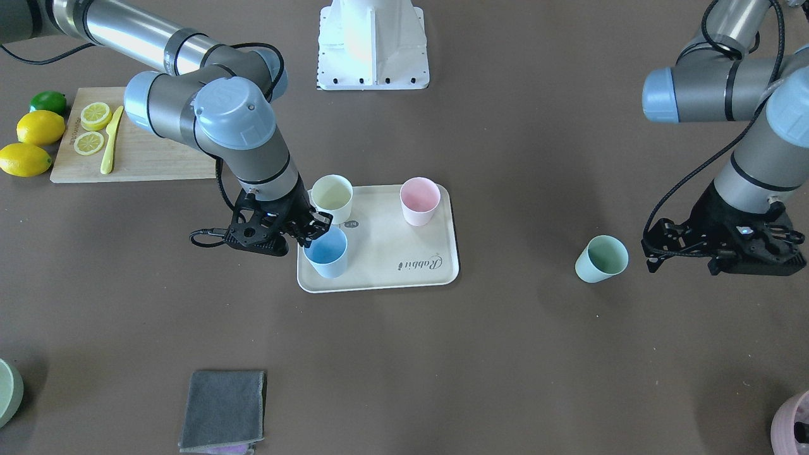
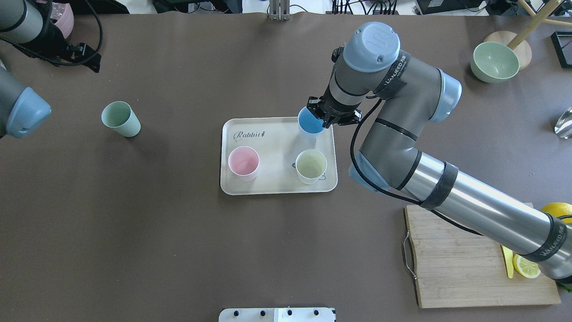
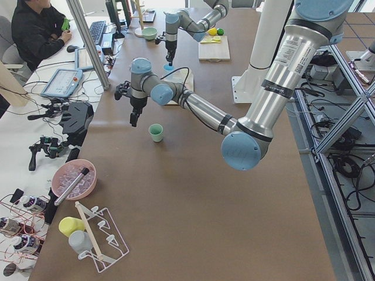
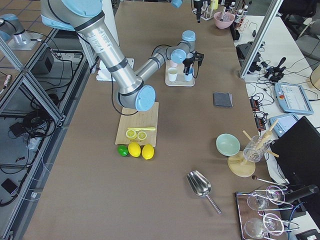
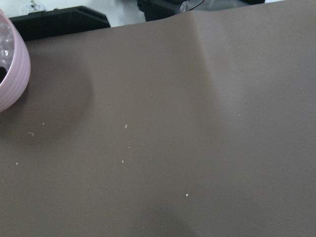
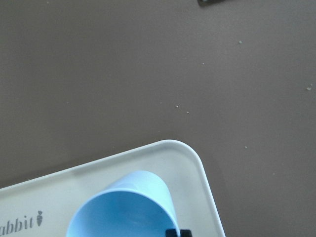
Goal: Place all cups on tray
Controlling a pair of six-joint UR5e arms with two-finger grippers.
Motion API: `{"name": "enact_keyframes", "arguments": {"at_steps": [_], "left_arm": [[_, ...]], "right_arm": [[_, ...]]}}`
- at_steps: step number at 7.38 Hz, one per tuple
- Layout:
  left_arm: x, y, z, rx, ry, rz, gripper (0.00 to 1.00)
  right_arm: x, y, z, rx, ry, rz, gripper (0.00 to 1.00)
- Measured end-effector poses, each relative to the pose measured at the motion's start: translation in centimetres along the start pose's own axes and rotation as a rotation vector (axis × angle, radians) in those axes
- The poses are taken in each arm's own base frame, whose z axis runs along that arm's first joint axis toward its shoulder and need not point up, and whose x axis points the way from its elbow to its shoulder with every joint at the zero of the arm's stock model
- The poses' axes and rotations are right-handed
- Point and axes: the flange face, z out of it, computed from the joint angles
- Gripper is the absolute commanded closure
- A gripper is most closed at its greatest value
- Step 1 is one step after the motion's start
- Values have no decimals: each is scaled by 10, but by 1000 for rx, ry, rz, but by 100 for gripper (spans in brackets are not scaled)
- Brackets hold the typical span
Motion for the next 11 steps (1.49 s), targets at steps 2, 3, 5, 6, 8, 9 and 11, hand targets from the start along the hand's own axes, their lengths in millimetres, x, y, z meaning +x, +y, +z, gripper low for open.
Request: {"name": "enact_keyframes", "arguments": {"at_steps": [2,3,5,6,8,9,11], "left_arm": [[5,13,19,-31,30,18,2],[12,19,25,-55,54,28,2],[26,35,45,-109,76,49,2],[24,45,56,-124,67,40,2],[9,65,70,-129,66,9,2],[4,71,72,-106,89,18,2],[1,76,74,-76,116,33,2]], "right_arm": [[-2,3,4,-4,4,4,100],[-1,3,5,-5,7,6,100],[1,3,6,-6,10,7,100],[2,3,7,-6,11,8,100],[4,2,7,-5,12,10,100],[4,1,7,-4,13,11,100],[6,0,7,-3,14,12,100]]}}
